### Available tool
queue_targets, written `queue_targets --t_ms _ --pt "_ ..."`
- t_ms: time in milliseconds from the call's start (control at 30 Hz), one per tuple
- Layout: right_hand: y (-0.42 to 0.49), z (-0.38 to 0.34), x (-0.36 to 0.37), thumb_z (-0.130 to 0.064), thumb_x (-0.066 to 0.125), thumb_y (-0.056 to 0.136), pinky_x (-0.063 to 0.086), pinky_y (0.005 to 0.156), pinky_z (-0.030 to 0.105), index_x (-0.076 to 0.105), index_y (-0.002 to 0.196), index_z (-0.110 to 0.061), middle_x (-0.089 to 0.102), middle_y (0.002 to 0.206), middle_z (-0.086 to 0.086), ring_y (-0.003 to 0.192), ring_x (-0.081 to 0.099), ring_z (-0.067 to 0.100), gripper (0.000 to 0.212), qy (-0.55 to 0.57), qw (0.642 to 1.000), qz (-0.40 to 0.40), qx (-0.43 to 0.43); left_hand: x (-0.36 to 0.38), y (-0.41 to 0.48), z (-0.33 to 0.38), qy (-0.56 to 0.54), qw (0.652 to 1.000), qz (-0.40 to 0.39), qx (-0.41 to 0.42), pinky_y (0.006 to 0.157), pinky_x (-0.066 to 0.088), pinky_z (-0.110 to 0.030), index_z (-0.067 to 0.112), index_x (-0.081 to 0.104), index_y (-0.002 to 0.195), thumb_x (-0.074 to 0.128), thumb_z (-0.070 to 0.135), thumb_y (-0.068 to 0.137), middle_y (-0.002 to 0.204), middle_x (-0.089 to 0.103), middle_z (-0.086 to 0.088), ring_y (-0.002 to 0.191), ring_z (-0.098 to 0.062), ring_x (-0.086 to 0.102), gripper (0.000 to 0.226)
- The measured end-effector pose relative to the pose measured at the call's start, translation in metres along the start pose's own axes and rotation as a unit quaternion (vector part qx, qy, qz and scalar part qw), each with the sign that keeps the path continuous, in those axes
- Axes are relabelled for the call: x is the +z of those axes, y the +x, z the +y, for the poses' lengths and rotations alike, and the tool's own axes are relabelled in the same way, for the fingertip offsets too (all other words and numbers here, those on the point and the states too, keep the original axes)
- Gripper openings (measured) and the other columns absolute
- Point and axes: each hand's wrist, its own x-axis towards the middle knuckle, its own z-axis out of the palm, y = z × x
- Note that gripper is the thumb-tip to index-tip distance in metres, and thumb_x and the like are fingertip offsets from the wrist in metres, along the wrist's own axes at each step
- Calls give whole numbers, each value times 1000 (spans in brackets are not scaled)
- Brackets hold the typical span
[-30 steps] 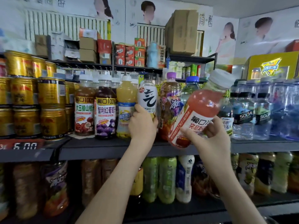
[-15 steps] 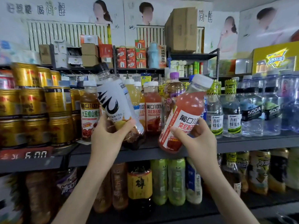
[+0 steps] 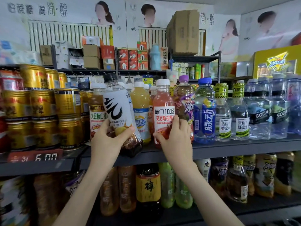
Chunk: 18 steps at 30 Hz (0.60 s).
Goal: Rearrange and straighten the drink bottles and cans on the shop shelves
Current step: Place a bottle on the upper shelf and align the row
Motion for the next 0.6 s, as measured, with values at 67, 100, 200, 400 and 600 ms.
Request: queue_targets --t_ms 67,100,200,400,600 --pt "-8 1 3 -41 65 87 36 100 34 15 151 -8 37 133 9 123 31 24 88 -11 1000 11 -19 0 1 -1 0 1000 1 0 77 48 -20 34 58 115 80 31 73 106 66 16 96 -1 61 48" --pt "-9 1 4 -38 65 88 35 100 33 12 152 -10 37 132 9 122 31 23 88 -1 1000 11 -19 -1 2 -1 1 1000 -1 -1 76 47 -19 34 58 115 79 31 73 104 65 17 95 1 60 47" --pt "-6 -1 6 -31 65 89 38 96 31 7 153 -15 39 128 8 118 35 23 88 -3 1000 15 -20 0 4 -1 10 1000 -13 -5 69 42 -12 38 54 111 78 30 75 97 60 25 87 9 56 45" --pt "8 -4 14 -27 64 91 43 93 29 19 149 -8 41 130 9 121 41 23 76 -37 999 -5 -21 1 5 0 32 999 -26 0 67 42 -10 36 54 119 77 37 75 97 60 24 87 11 55 50" --pt "-9 -23 -4 -37 58 92 45 84 17 49 135 -19 56 114 -9 104 55 5 47 247 968 -28 -36 0 -5 4 60 996 -46 37 73 46 -8 48 50 111 80 39 71 93 57 36 89 19 55 50"
